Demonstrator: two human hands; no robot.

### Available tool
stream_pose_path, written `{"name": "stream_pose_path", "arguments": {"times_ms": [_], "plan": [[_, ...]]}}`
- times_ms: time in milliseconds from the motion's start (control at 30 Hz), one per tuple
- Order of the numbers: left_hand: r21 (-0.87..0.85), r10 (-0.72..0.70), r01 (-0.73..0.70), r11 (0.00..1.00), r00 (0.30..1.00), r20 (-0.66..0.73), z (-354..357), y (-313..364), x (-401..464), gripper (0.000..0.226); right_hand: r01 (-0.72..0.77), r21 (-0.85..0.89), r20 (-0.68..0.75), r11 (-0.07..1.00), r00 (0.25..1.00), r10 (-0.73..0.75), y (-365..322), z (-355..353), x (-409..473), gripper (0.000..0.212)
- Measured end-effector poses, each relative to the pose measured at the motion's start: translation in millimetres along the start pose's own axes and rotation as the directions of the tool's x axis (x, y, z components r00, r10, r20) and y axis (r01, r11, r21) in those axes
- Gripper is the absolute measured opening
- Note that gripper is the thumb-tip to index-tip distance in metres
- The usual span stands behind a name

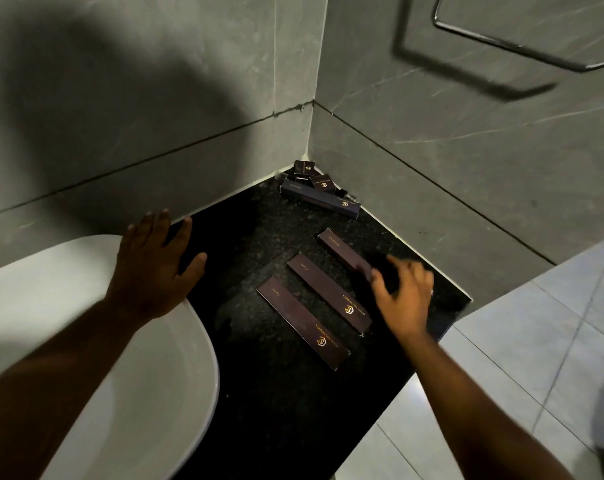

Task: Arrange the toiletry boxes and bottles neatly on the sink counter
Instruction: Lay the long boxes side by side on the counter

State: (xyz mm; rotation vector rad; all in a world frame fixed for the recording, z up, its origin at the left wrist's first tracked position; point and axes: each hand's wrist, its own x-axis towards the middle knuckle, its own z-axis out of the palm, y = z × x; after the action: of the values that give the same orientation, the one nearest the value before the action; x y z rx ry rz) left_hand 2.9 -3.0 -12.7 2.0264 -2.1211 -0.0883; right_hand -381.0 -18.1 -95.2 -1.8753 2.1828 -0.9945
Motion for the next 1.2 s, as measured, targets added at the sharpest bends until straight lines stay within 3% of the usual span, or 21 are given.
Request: {"name": "stream_pose_path", "arguments": {"times_ms": [100, 233, 367, 600, 767, 967, 1200], "plan": [[0.017, 0.0, 0.0, 1.0, 1.0, 0.009, 1, 0, 2, 0.075, 0.053, -0.012, 0.054, 0.998, 0.997, -0.053, -21, 11, 66, 0.045], [0.025, -0.012, 0.011, 1.0, 1.0, 0.023, 4, -4, 4, 0.078, 0.197, -0.187, 0.238, 0.962, 0.96, -0.15, -46, 41, 141, 0.047], [0.055, 0.0, -0.001, 0.998, 1.0, 0.024, 7, -5, 5, 0.076, 0.253, -0.347, 0.462, 0.903, 0.884, -0.071, -51, 73, 177, 0.044], [0.087, 0.002, -0.003, 0.996, 1.0, 0.006, 7, -6, 6, 0.068, 0.293, -0.302, 0.551, 0.907, 0.83, -0.085, -26, 73, 170, 0.052], [0.06, -0.007, 0.006, 0.998, 1.0, 0.015, 3, -2, 5, 0.069, 0.239, -0.119, 0.532, 0.964, 0.835, -0.142, -4, 41, 142, 0.046], [0.044, -0.011, 0.01, 0.999, 1.0, 0.028, 0, 0, 4, 0.075, -0.106, -0.008, 0.427, 0.994, 0.899, 0.099, 41, 6, 85, 0.043], [0.023, -0.022, 0.022, 1.0, 0.999, 0.033, -1, 1, 3, 0.073, -0.19, -0.038, 0.306, 0.981, 0.932, 0.193, 72, -10, 50, 0.047]]}}
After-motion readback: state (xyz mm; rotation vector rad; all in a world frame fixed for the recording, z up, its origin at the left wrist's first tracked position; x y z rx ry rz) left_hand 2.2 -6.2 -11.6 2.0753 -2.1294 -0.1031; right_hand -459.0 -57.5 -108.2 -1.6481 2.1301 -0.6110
